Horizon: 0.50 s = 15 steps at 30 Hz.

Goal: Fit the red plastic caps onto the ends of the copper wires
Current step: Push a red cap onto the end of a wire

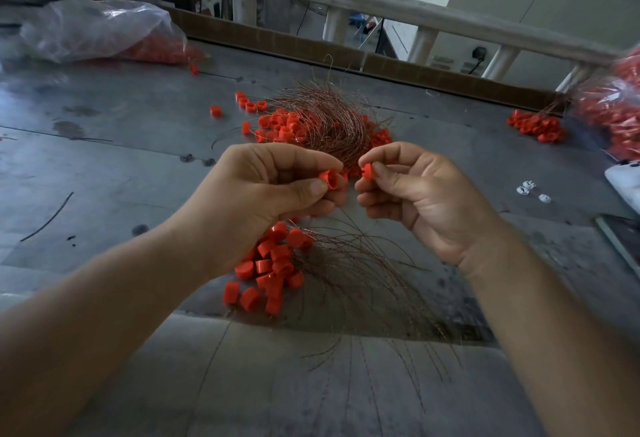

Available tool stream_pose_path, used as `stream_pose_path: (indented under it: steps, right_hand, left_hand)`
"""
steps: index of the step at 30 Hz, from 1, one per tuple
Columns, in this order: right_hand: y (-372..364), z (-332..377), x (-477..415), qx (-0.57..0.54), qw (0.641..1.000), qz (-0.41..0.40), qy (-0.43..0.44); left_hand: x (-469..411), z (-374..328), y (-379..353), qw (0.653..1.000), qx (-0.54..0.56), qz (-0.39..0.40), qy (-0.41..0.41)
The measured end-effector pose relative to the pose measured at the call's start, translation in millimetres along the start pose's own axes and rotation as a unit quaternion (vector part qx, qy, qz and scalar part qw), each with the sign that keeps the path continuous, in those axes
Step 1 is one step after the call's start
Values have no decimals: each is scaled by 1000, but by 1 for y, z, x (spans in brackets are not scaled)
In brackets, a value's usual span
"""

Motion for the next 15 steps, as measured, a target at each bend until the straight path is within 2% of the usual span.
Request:
stream_pose_path:
  steps: [5, 8, 12, 15]
  right_hand:
    - [-4, 0, 3, 14, 999, 18, 26]
    - [-9, 0, 6, 72, 993, 17, 90]
    - [-20, 1, 10, 192, 961, 15, 199]
    - [-23, -1, 11, 255, 938, 8, 232]
  left_hand:
    - [0, 1, 0, 1000, -25, 3, -5]
    - [0, 1, 1, 1000, -28, -3, -5]
    - [0, 0, 1, 999, -32, -15, -8]
    - [0, -2, 0, 999, -36, -26, -13]
Point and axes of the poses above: each hand's wrist, its own x-axis away from the middle knuckle, its own y-axis out of the back of the hand, z = x × y, the point moved 2 cm from there along -x, towards the middle knuckle, and after that the axes turned 11 degrees about -x, right-handed, at the moved point
